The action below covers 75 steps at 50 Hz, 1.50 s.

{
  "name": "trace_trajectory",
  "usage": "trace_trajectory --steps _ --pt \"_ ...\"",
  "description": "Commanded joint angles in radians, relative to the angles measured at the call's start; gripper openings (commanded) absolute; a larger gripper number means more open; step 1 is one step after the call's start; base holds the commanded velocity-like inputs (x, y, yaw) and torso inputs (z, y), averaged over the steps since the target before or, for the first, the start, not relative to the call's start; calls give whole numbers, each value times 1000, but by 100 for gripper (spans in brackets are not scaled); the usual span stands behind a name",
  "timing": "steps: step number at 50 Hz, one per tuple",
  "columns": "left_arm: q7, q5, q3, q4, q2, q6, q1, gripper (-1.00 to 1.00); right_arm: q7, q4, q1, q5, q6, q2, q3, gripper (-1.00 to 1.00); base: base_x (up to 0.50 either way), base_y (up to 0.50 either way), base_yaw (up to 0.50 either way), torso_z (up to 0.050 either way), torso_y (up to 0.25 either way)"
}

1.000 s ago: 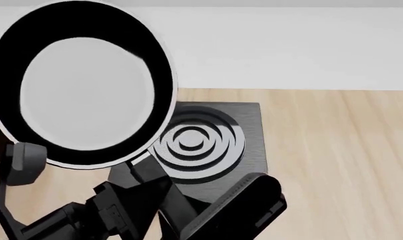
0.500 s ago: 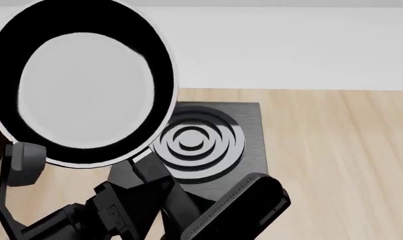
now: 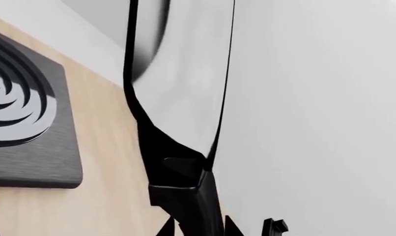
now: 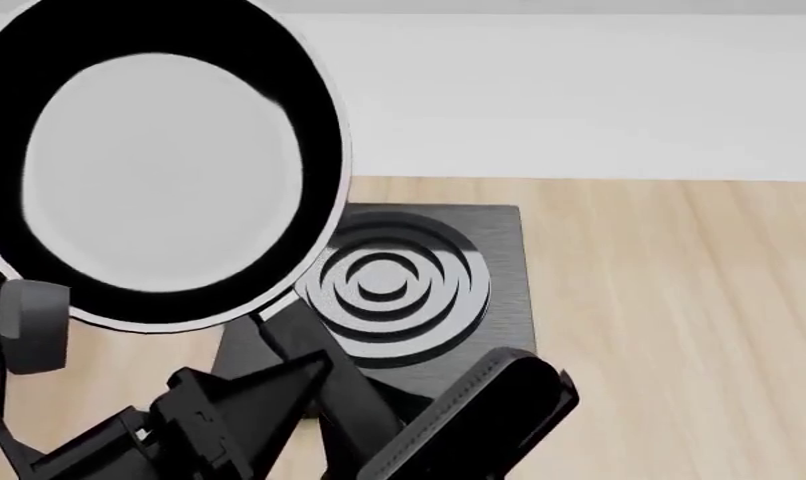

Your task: Put the frying pan on the cabinet shelf.

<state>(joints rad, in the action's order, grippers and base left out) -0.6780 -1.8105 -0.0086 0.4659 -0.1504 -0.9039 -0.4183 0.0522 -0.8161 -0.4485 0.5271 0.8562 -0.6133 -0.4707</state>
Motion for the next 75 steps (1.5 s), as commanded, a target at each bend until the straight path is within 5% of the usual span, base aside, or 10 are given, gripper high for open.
trace_trajectory --steps 1,5,6,40,75 --pt "-4 87 -35 -13 -8 19 -14 -100 -26 -16 1 37 -19 -2 -27 -100 0 0 0 0 0" --pt "4 95 -36 -11 -9 27 -16 -100 -23 -12 -2 26 -23 -4 -31 -100 0 0 0 0 0" --pt "8 99 -38 -11 -10 30 -16 -100 -21 -11 -3 21 -24 -5 -34 100 0 0 0 0 11" --pt "82 140 -76 -44 -29 111 -27 -100 17 -62 -23 55 15 -21 -6 100 0 0 0 1 1" --pt "203 128 -164 -507 -61 256 -352 -100 51 -89 -26 116 29 -25 39 100 0 0 0 1 2"
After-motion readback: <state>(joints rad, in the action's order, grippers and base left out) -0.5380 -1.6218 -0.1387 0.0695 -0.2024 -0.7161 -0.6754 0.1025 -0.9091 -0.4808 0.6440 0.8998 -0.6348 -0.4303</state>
